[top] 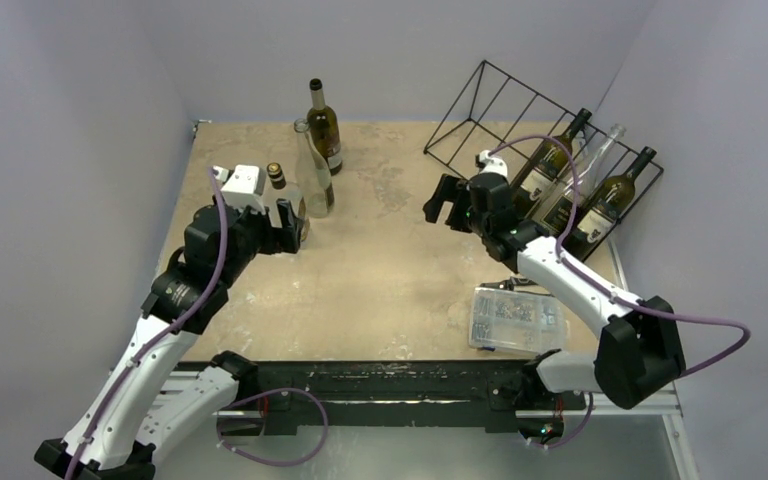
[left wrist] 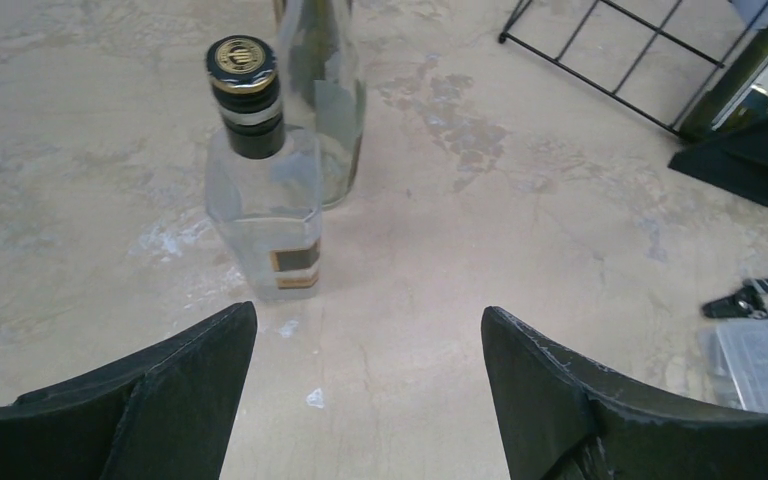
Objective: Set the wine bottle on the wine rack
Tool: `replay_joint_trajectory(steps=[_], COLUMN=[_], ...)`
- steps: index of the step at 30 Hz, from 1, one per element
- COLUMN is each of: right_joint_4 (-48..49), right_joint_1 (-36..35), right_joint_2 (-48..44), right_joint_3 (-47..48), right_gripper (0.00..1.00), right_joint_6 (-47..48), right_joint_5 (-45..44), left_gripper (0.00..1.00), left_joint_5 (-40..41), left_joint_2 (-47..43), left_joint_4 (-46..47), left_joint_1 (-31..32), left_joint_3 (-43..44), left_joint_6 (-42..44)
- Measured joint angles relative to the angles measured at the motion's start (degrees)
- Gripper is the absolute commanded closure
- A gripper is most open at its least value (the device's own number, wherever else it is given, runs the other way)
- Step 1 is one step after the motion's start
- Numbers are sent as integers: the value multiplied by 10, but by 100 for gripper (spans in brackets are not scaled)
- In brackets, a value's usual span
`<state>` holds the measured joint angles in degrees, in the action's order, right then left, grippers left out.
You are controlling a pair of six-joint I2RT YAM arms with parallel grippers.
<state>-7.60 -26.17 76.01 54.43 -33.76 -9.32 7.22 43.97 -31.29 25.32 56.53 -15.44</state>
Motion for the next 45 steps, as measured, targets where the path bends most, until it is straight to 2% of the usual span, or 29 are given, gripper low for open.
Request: replay_joint_trajectory(steps=[5,10,15,21,23,28,35,39,45], right_joint_4=[15,23,28,27,30,38,44,50,62], right_joint_1=[-43,-49,-49,-49,-49,-49,-49,-49,-49], right_joint_2=[-29,-116,-191,-219,-227,-246,-248,-259,-257], right_joint_3=[-28,-63,-90,-104,-113,-146,-156,-166,-174], right_gripper=[1,1,1,1,1,1,1,1,1], right_joint_6=[-1,33,60,78,80,83,87,90,94], right_joint_5=[28,35,47,66,74,92,104,104,104], left_gripper=[8,5,3,1,3,12,36,57,76], left_joint_5=[89,149,146,118,114,115,114,116,119], left_joint_2=[-19,-4,73,171,191,232,294,319,323], left_joint_4=[4,-2,-14,-15,-14,-5,13,17,21], left_joint_1=[0,-2,-34,-80,-83,-83,-83,-83,-83], left_joint_3=[-19,-13,53,111,117,136,149,150,150], left_joint_6=[-5,-11,-22,-54,-56,-50,-38,-27,-10])
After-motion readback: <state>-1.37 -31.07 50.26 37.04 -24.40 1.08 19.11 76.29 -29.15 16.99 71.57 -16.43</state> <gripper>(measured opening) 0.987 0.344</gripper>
